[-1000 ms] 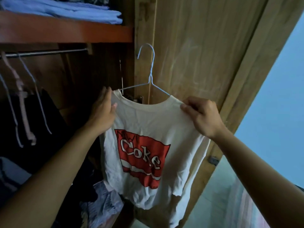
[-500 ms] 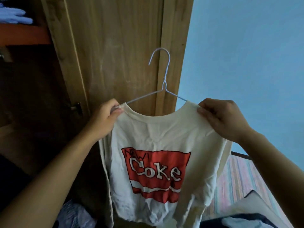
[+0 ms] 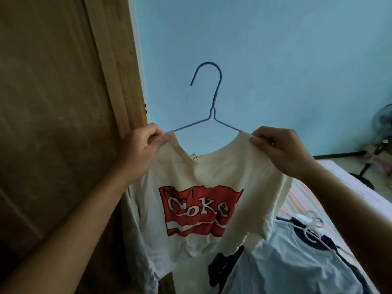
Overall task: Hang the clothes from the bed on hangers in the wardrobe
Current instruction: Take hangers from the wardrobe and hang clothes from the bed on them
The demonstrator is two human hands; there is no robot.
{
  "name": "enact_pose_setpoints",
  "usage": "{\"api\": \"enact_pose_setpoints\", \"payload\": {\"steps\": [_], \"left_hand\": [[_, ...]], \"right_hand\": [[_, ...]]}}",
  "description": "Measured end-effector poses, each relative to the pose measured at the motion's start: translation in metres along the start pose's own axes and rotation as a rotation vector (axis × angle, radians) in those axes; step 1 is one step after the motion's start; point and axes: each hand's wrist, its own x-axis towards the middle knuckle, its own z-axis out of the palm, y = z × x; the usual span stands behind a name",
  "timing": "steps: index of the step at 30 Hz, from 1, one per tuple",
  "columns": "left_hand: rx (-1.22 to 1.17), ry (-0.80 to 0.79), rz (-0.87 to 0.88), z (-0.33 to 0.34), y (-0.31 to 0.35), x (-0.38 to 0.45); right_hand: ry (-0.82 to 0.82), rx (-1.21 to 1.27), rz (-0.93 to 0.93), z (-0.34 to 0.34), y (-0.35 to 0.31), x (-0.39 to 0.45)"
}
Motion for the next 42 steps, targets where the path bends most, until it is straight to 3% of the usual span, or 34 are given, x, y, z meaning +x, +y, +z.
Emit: {"api": "enact_pose_setpoints", "payload": {"steps": [9,23,31,42], "left_hand": [[-0.1,-0.167,0.075,0.04,0.038,0.001],[-0.262,-0.394,0.122,0.118,0.063,-0.03],[-0.283,-0.613,0.041,0.213,0.054,-0.06],[-0.101,-0.86,-0.124,0.377,0.013,-0.076]], "right_hand": [[0.195,-0.244,0.23,-0.039,-0.018,-0.094],[0.214,-0.472,0.433,-0.082,-0.049,-0.198],[0.141,-0.502,0.658,-0.079,0.006,-0.253],[-0.099,-0.501,0.921,-0.052,0.162,-0.305]]}}
